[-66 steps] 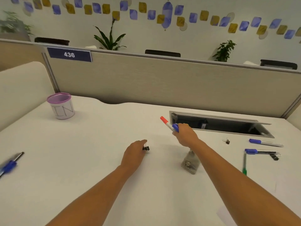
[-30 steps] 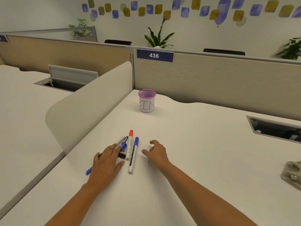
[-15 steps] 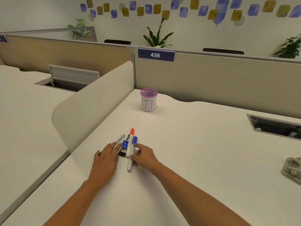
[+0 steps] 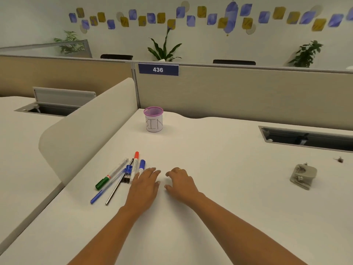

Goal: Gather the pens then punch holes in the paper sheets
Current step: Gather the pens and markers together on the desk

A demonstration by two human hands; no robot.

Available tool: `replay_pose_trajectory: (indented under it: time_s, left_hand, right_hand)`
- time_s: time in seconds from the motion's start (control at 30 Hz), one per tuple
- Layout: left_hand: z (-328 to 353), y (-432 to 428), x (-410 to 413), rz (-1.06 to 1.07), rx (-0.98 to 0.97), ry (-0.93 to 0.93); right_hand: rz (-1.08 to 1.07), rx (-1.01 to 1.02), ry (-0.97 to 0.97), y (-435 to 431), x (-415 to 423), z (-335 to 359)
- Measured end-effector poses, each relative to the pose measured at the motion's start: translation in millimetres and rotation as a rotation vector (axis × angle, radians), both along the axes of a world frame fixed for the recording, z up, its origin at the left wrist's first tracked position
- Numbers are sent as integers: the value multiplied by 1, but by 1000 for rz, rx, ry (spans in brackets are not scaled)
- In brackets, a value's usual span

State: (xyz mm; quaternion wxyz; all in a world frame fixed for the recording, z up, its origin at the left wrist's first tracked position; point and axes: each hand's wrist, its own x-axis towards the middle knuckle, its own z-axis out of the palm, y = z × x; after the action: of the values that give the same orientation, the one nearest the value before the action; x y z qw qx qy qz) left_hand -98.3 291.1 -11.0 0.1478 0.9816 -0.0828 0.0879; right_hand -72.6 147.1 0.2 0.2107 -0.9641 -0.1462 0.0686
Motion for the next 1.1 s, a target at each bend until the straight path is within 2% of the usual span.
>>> replay_pose_trajectory:
  time_s: [0.23,0.43,0.73,0.9,1.1]
  left_hand:
    - [-2,-86,-1,-150,34,155]
    - [11,-183,1,-288,-4,119]
    - [41,-373,4,-520,-28,22]
    - [49,-468,7,-603,-74,53]
    - [40,-551,21,-631,36,142]
  right_hand:
    - [-124,-82,-32,-91,-19,-1]
    - [-285,-101,-95,-198,-38,4]
    - [-559,-133,-171,-395,-58,15]
    - [-671,-138,-166,-483,-56,21]
    - [-754,-170,-161,-564,-38,24]
